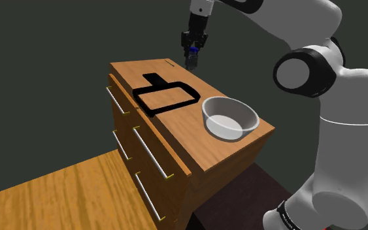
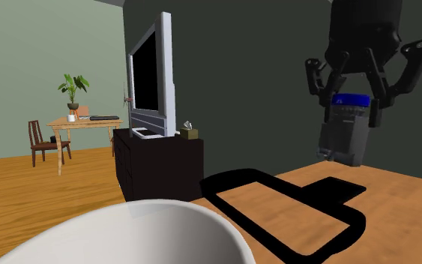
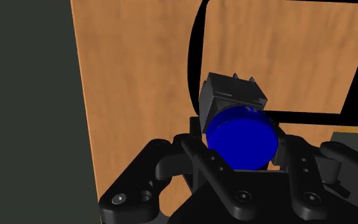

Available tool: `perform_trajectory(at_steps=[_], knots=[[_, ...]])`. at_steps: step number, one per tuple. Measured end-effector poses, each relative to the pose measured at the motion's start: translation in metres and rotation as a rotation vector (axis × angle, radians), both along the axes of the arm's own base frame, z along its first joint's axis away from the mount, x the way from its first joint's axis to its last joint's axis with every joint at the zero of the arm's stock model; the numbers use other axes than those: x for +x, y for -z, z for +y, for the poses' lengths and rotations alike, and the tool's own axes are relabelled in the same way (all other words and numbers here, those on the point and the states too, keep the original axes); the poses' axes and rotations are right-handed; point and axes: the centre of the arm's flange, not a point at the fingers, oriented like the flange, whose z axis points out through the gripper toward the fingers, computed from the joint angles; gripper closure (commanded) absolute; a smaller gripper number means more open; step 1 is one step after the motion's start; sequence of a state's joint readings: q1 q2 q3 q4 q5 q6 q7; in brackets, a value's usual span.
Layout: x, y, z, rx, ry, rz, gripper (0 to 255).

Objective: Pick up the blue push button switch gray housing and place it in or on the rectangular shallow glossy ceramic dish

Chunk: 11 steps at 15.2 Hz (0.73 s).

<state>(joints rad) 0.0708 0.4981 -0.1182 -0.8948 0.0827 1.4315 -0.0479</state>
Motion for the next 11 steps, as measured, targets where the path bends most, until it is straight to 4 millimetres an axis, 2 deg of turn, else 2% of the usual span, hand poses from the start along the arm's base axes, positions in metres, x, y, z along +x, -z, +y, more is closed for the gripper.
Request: perform_trajectory(at_steps=[9,11], knots=[[-0.021,-0.009,0.118,0.0,0.0,-0.001,255],[-0.023,-0.004,0.127,0.0,0.0,-0.001,255]])
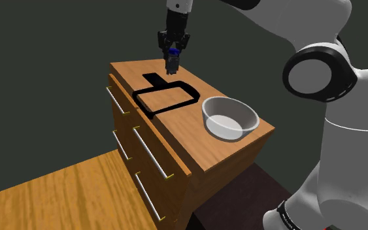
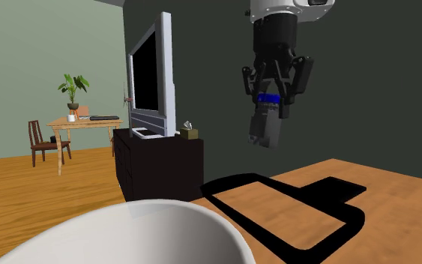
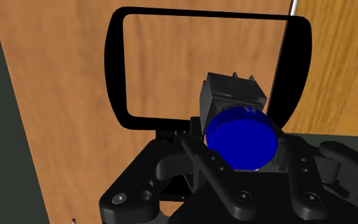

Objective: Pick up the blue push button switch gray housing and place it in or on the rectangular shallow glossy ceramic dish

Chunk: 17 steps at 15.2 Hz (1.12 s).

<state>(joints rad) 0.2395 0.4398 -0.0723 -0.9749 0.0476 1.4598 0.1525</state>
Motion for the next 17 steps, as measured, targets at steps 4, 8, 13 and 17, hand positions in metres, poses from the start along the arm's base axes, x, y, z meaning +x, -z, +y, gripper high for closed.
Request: perform_trajectory(at_steps=[4,8,13,17], knots=[[-0.001,0.02,0.003,0.0,0.001,0.001,255],[-0.001,0.041,0.004,0.0,0.001,0.001,255],[0.0,0.068,0.002,-0.001,0.001,0.001,255],[0.0,0.082,0.002,0.0,0.001,0.001,255]])
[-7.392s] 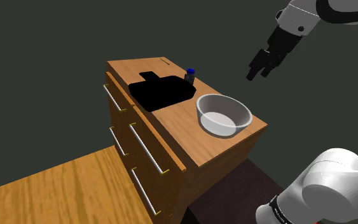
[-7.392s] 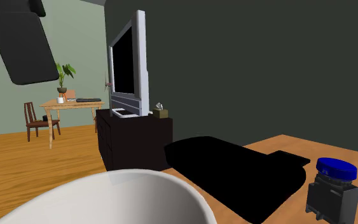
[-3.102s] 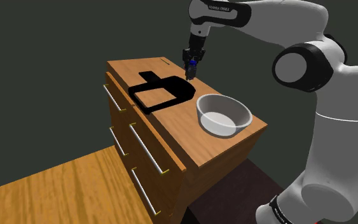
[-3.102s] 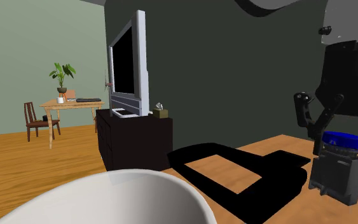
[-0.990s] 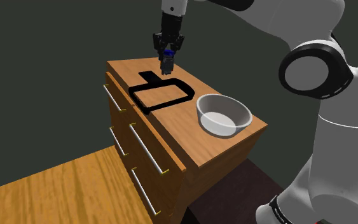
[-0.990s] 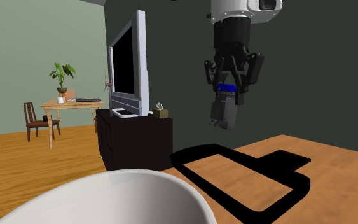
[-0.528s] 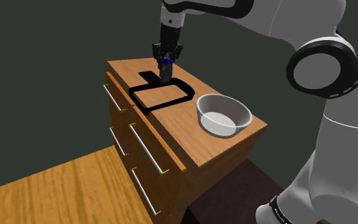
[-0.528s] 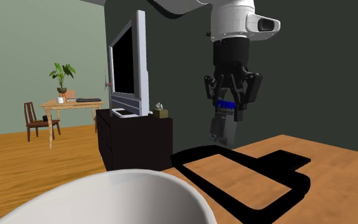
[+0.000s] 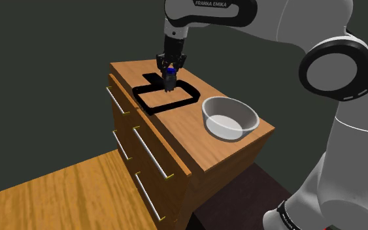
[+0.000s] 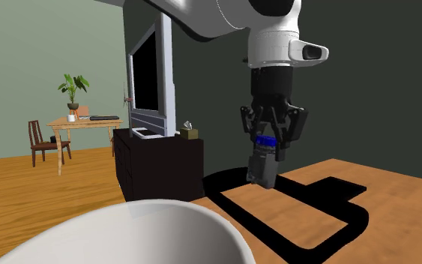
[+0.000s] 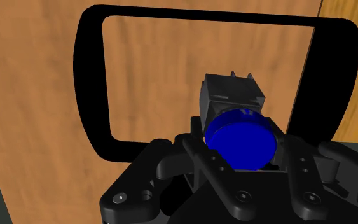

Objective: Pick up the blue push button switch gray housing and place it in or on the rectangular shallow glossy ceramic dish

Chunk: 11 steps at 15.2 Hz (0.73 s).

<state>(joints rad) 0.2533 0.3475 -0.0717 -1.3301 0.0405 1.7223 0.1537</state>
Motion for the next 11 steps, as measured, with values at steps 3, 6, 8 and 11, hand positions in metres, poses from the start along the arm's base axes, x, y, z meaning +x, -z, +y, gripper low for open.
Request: perform_trajectory(at_steps=[3,6,8,11], knots=[[0.0,0.0012,0.0005,0.0,0.0,0.0,255],[0.0,0.0014,0.0006,0.0,0.0,0.0,0],[0.0,0.0013,0.0006,0.0,0.0,-0.001,0],[0.0,0.0012,0.0006,0.0,0.0,-0.001,0]])
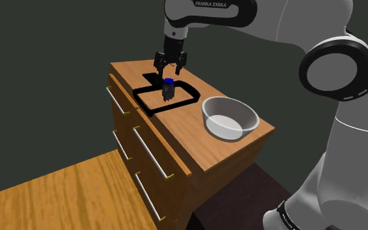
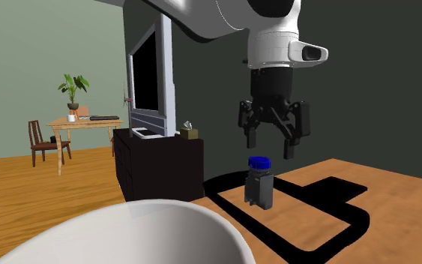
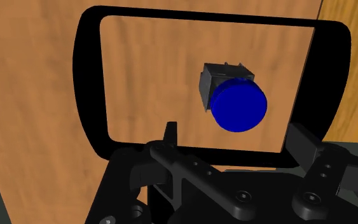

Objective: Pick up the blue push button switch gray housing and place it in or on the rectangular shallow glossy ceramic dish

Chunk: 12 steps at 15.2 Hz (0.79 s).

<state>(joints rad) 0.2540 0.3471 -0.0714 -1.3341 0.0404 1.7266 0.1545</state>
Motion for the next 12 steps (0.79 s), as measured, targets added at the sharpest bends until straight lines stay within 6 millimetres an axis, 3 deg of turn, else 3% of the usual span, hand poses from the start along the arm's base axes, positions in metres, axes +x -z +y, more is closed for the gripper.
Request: perform_trajectory(at_steps=[2,6,12], knots=[[0.0,-0.006,0.001,0.0,0.0,0.0,0],[-0.002,-0.045,-0.002,0.0,0.0,-0.001,0],[-0.002,-0.05,-0.001,0.0,0.0,0.0,0]])
